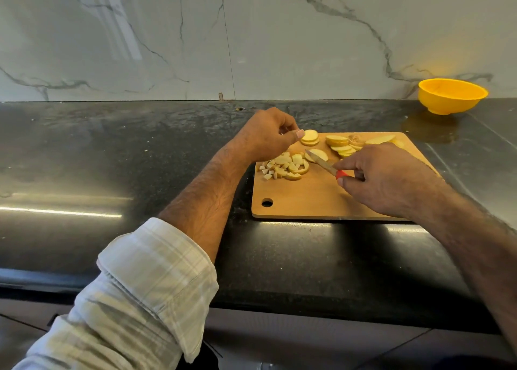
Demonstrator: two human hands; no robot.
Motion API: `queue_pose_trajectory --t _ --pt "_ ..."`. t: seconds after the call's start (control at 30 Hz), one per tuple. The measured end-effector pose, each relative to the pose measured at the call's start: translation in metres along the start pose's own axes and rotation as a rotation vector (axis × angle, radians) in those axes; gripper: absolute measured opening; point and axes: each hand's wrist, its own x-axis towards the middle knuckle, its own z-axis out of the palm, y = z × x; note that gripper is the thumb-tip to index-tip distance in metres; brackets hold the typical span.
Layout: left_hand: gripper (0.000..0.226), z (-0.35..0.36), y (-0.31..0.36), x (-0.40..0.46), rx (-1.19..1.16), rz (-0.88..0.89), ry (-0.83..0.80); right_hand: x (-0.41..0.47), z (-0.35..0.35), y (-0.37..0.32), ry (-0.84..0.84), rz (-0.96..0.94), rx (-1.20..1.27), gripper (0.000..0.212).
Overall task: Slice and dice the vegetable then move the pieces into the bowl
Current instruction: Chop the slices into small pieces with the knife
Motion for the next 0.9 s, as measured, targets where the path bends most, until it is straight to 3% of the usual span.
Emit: queue_pose_trajectory --t 0.2,0.4,0.63,0.73,0.9 --pt "0.014 0.012 0.019 0.001 0.108 0.094 -0.124 -0.004 -0.007 0.022 0.069 0.124 0.259 0.031" --pt "0.02 0.01 0.018 0.002 0.087 0.052 -0.132 -0.002 0.007 0.028 0.123 0.14 0.352 0.033" --pt "0.017 0.015 0.018 0.003 0.146 0.021 -0.15 -0.007 0.011 0.029 0.143 0.096 0.308 0.035" --pt "0.024 0.018 0.022 0.005 0.256 0.001 -0.135 -0.007 0.009 0.031 0.103 0.12 0.241 0.038" --pt "0.019 0.02 0.027 0.005 0.235 -0.004 -0.167 -0.007 0.005 0.034 0.022 0.133 0.188 0.038"
